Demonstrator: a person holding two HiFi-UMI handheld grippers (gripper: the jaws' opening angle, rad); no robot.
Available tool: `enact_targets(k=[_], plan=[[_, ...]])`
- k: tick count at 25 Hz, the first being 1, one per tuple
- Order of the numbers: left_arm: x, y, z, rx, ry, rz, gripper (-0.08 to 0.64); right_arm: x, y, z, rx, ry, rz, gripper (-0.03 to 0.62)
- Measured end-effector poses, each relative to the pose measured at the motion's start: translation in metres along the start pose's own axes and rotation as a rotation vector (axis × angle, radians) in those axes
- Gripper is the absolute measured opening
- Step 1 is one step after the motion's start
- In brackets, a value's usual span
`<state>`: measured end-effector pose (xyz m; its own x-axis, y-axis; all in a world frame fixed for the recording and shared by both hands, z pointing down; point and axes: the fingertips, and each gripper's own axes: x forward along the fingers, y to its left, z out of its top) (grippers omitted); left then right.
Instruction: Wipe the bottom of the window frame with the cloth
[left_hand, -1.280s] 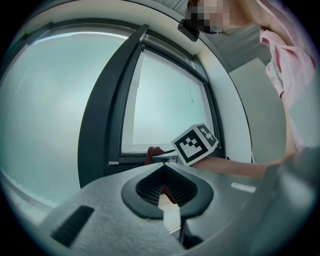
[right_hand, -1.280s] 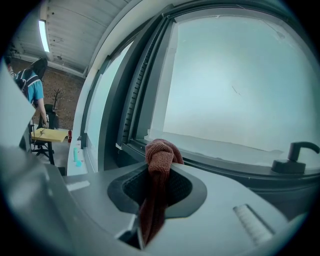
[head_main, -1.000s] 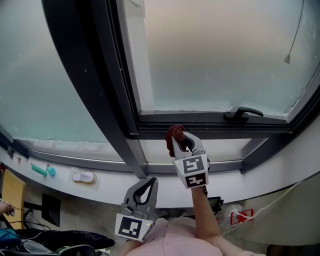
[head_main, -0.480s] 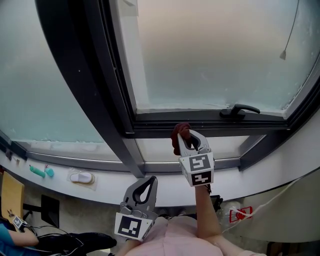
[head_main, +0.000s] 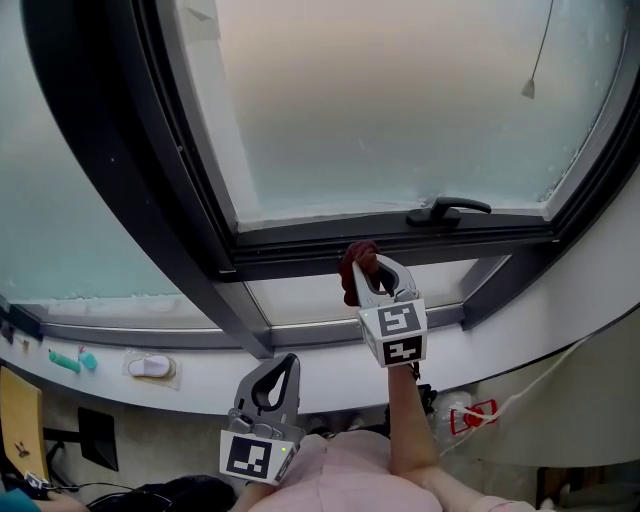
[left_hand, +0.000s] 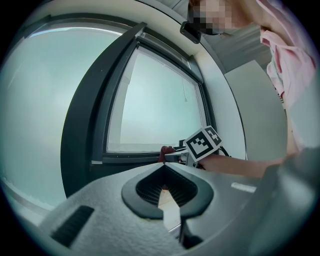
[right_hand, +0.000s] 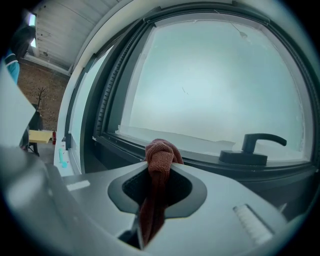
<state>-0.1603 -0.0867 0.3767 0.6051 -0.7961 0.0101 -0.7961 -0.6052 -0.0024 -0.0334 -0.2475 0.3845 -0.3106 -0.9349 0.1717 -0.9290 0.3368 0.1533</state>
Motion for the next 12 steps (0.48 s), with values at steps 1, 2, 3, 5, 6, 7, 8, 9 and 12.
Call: enact_targets(k=[1,2,3,5,6,7,8,9,12], plan=[[0.002,-0.002,0.002,-0.006,-0.010,-0.001,-0.002,-0.002,-0.005,-0.001,0.003,0.002,-0.009,0.064],[0.004,-0.005,0.003,-0.009,-0.015,-0.002,-0.002,-0.004,-0.011,-0.003,0.006,0.003,-0.016,0.064],[0.005,-0.007,0.002,-0.005,-0.008,-0.006,-0.002,-0.006,-0.016,-0.004,0.010,0.004,-0.023,0.064],[0.007,-0.012,-0.001,0.009,0.009,-0.014,-0.002,-0.010,-0.027,-0.006,0.016,0.006,-0.035,0.064],[0.009,-0.015,-0.001,0.011,0.011,-0.017,-0.002,-0.012,-0.032,-0.007,0.017,0.008,-0.042,0.064],[0.011,-0.018,0.000,0.011,0.010,-0.019,-0.002,-0.014,-0.037,-0.008,0.019,0.010,-0.048,0.064],[0.013,-0.020,0.002,0.006,0.002,-0.019,-0.001,-0.016,-0.042,-0.009,0.021,0.012,-0.053,0.065],[0.016,-0.023,0.005,-0.005,-0.012,-0.015,-0.002,-0.017,-0.046,-0.010,0.023,0.014,-0.055,0.066],[0.022,-0.030,0.009,-0.018,-0.031,-0.011,-0.002,-0.020,-0.055,-0.013,0.028,0.015,-0.050,0.065]])
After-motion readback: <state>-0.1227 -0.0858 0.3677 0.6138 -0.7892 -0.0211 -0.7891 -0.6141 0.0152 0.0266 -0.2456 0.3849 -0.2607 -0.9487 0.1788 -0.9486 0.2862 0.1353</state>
